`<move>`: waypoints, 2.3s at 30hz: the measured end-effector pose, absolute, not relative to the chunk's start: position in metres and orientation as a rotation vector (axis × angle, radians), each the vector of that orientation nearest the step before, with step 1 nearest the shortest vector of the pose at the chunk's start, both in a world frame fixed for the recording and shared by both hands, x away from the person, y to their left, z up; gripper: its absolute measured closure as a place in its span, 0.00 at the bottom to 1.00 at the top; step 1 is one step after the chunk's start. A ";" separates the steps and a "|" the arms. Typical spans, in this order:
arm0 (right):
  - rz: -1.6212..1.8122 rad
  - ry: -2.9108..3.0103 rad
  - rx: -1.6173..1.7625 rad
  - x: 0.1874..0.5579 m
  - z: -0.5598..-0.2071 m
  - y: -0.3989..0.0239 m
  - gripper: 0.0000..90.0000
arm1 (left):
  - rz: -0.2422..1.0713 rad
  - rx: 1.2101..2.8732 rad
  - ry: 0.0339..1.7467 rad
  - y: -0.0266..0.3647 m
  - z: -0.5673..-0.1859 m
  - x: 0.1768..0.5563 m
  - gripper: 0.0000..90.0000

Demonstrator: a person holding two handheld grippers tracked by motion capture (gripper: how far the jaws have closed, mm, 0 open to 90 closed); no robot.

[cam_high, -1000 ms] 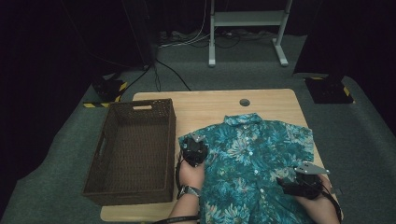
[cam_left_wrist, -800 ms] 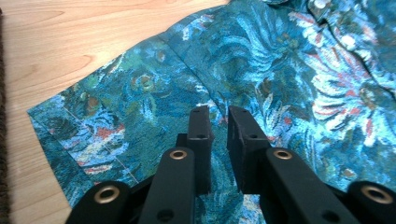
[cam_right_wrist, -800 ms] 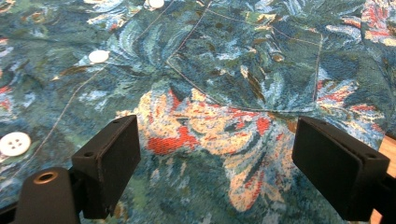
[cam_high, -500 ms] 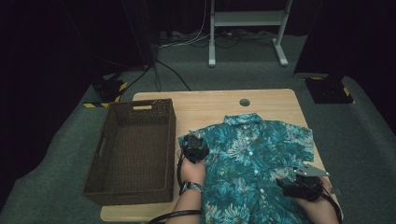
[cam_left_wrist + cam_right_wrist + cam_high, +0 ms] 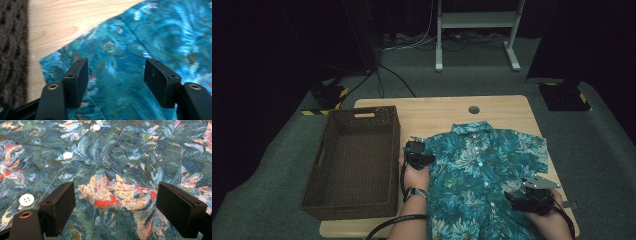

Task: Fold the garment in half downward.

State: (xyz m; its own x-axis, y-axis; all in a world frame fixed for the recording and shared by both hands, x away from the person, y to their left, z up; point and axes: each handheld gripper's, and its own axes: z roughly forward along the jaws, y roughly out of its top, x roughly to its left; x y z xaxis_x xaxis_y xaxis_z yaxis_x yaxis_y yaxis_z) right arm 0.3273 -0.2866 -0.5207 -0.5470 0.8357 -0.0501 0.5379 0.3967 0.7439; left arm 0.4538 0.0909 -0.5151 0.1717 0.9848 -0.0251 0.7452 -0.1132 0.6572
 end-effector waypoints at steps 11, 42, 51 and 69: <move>0.971 2.248 1.162 0.325 -0.521 -0.285 0.19 | 0.574 1.907 1.654 0.096 -0.525 0.456 0.49; 0.985 2.235 1.209 0.327 -0.522 -0.293 0.19 | 0.616 1.901 1.576 0.089 -0.491 0.450 0.99; 0.982 2.235 1.199 0.326 -0.521 -0.291 0.19 | 0.604 1.916 1.473 0.068 -0.480 0.442 0.99; 0.978 2.239 1.194 0.327 -0.521 -0.292 0.19 | 0.579 2.074 1.358 0.012 -0.504 0.444 0.98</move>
